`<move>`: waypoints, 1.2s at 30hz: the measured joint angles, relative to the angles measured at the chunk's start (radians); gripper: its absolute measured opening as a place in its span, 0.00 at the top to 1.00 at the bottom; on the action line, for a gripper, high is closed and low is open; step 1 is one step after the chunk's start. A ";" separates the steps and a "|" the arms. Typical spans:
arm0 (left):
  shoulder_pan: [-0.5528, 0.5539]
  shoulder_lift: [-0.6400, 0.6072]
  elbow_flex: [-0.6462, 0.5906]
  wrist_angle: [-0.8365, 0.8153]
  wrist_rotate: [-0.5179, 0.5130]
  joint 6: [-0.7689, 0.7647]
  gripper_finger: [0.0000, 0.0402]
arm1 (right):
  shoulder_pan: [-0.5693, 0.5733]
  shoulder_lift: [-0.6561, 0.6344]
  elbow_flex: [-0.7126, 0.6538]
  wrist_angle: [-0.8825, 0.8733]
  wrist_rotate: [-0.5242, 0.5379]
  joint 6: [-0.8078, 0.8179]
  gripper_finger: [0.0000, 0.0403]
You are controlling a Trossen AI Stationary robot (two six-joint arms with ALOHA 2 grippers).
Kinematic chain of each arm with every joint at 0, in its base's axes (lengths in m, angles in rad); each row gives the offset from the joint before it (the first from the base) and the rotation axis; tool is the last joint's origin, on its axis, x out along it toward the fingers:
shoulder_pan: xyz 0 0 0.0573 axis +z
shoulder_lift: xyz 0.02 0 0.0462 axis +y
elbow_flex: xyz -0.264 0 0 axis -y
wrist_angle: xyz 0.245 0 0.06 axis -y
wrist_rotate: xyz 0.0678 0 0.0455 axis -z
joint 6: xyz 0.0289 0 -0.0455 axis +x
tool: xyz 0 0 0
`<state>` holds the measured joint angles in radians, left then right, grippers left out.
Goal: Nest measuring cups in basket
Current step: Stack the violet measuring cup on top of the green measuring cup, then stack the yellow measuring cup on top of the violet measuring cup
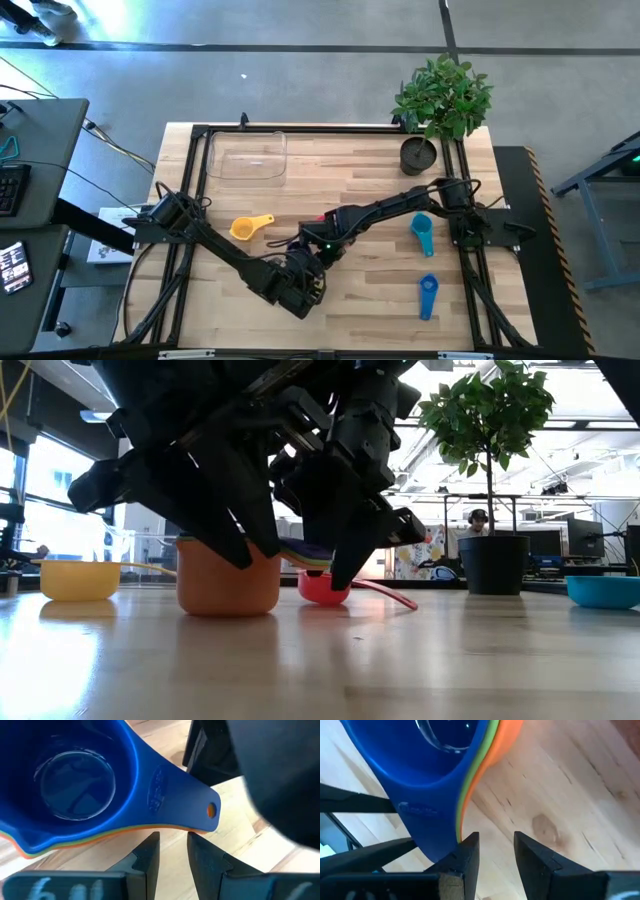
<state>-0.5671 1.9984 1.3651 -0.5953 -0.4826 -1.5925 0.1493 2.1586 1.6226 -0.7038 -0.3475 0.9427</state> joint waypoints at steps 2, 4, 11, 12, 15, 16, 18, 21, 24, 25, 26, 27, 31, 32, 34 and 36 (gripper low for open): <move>0.000 0.000 0.000 0.001 0.002 0.000 0.78 | -0.001 0.000 0.000 0.000 0.000 0.000 0.72; -0.002 0.000 0.000 0.002 0.007 0.000 0.78 | -0.001 0.000 0.000 -0.001 -0.001 0.000 0.72; -0.016 -0.011 0.000 -0.001 0.043 -0.002 0.78 | -0.015 -0.001 0.000 -0.033 0.005 -0.004 0.72; -0.020 -0.014 0.000 -0.001 0.043 -0.002 0.78 | -0.018 -0.005 0.000 -0.043 0.010 -0.006 0.72; -0.032 -0.032 0.000 -0.021 0.033 -0.002 0.78 | -0.025 -0.015 0.000 -0.088 0.027 -0.014 0.72; -0.034 -0.041 0.000 -0.026 0.027 -0.002 0.78 | -0.026 -0.018 0.000 -0.095 0.034 -0.019 0.72; -0.042 -0.059 0.000 -0.055 0.016 -0.001 0.78 | -0.028 -0.032 0.000 -0.124 0.053 -0.027 0.72; -0.052 -0.088 0.000 -0.104 0.005 -0.001 0.78 | -0.028 -0.063 0.000 -0.138 0.059 -0.042 0.72; -0.058 -0.127 0.000 -0.172 -0.004 -0.001 0.78 | -0.027 -0.091 0.000 -0.153 0.071 -0.045 0.72; -0.060 -0.141 0.000 -0.201 -0.006 0.000 0.78 | -0.026 -0.103 0.000 -0.158 0.082 -0.046 0.72; -0.063 -0.154 0.000 -0.233 -0.008 0.000 0.78 | -0.024 -0.115 0.000 -0.162 0.089 -0.045 0.72; -0.063 -0.169 0.000 -0.266 -0.010 0.000 0.78 | -0.022 -0.128 0.000 -0.166 0.097 -0.045 0.72; -0.063 -0.232 0.000 -0.384 -0.018 0.032 0.78 | -0.012 -0.178 0.000 -0.190 0.130 -0.046 0.72; -0.063 -0.250 0.000 -0.411 -0.018 0.046 0.78 | -0.008 -0.190 0.000 -0.195 0.134 -0.050 0.72; -0.063 -0.282 0.000 -0.463 -0.022 0.073 0.78 | -0.002 -0.213 0.000 -0.201 0.138 -0.053 0.72; -0.063 -0.310 0.000 -0.535 -0.022 0.085 0.78 | 0.005 -0.233 0.000 -0.207 0.139 -0.048 0.72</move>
<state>-0.6297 1.6879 1.3651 -1.1304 -0.5045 -1.5072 0.1544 1.9252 1.6222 -0.9110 -0.2084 0.8951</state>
